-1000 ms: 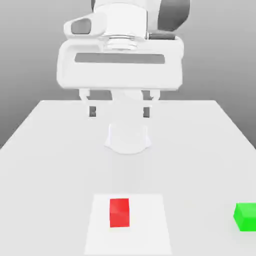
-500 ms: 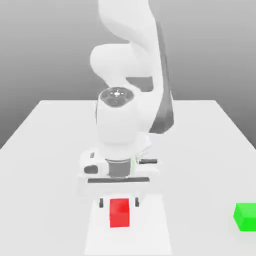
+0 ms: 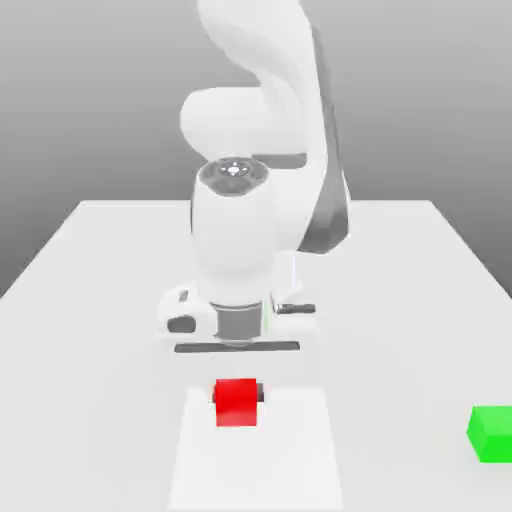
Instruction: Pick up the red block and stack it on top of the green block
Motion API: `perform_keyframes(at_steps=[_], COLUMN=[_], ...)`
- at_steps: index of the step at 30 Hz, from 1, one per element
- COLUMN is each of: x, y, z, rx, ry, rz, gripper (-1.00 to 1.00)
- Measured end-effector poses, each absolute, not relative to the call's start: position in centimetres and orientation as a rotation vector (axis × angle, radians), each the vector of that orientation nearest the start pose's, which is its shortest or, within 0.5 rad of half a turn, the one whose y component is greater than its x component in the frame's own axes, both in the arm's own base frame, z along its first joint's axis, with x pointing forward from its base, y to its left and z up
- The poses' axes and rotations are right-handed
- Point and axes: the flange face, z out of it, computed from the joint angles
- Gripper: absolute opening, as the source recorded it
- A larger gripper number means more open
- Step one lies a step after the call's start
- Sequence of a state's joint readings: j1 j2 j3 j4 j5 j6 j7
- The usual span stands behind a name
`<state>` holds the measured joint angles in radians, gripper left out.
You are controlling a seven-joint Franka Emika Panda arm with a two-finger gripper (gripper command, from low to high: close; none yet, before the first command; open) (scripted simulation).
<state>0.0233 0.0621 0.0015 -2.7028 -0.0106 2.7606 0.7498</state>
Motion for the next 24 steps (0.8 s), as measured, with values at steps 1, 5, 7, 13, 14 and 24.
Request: perform_keyframes(at_steps=[1,5,7,13,14,24], x=[41.2,42.6,42.9,41.6,41.1,39.9], y=[2.8,9.9,13.5,25.6,27.5,31.2], z=[21.1,21.7,22.1,23.6,24.0,18.9], rx=[-2.957,-2.981,-2.989,-3.0,-3.0,-2.996], ry=[1.085,1.045,1.029,0.966,0.956,0.938], rz=[0.006,0.01,0.01,0.004,0.003,0.0], gripper=[-1.0,-1.0,-1.0,-1.0,-1.0,1.0])
